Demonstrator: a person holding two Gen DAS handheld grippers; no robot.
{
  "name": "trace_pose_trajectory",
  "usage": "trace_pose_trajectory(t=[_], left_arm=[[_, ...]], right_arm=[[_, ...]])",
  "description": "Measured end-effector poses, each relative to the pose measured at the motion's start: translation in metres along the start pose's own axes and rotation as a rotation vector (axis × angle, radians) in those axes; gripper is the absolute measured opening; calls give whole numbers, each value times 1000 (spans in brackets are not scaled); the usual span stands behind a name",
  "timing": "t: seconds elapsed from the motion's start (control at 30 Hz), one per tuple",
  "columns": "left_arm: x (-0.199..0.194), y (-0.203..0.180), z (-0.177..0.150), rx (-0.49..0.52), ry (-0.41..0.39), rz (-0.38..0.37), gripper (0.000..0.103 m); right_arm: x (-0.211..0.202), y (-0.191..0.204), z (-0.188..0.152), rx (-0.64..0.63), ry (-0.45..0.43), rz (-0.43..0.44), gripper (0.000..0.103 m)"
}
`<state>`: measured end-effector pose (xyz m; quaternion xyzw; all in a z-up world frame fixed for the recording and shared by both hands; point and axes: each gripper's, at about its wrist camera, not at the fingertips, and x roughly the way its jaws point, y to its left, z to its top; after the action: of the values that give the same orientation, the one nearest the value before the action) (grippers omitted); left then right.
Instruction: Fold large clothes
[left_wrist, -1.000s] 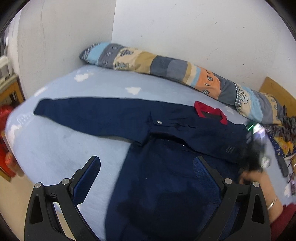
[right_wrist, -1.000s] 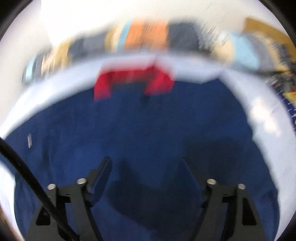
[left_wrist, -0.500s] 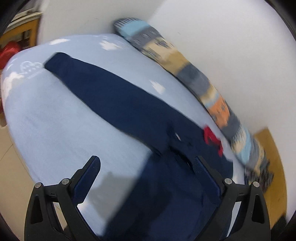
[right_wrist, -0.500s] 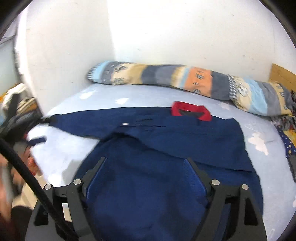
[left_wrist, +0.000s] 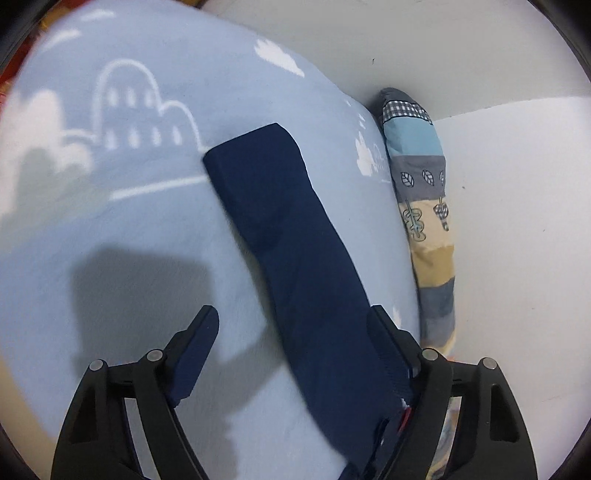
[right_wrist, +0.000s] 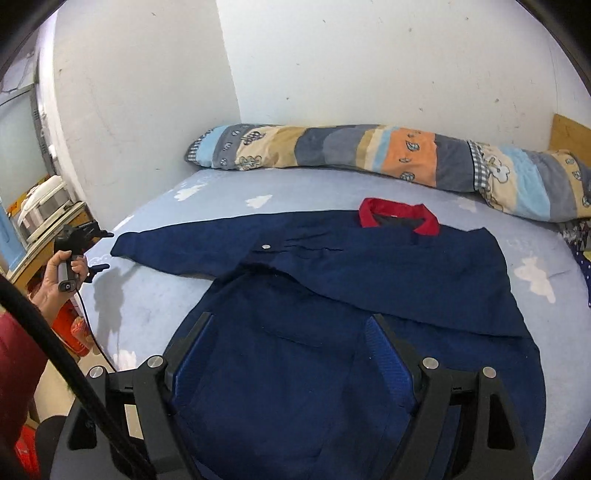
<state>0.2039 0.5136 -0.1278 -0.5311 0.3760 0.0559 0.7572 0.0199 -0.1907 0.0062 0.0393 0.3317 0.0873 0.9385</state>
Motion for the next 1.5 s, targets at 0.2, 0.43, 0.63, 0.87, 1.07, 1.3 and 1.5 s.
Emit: trace_pose_trajectory(t=[0.2,0.43,0.63,0.87,1.07,1.3,1.5], left_arm=[[42,11,14,-75,-27,-85,54],[67,18,37,-127,-154,-123,51],[77,5,40,-45,-211,-141,1],[41,-107,3,252,-227,-184,1],[27,-227,-77,475,-124,-271,1],[23,-370,-210,672,66,-423,1],[26,-445,-342,791,199,-514,1]], right_arm=[[14,-3,-2,25,48,41,86],[13,1,-6,-5,29,41,86],[11,-12,-3,47,18,23,86],[-3,-47,7,125,-22,-68,86],[-23,-88,19,187,-80,-225,86],[-61,-131,22,299,-166,-288,86],[-98,-163,17,386,-235,-328,86]])
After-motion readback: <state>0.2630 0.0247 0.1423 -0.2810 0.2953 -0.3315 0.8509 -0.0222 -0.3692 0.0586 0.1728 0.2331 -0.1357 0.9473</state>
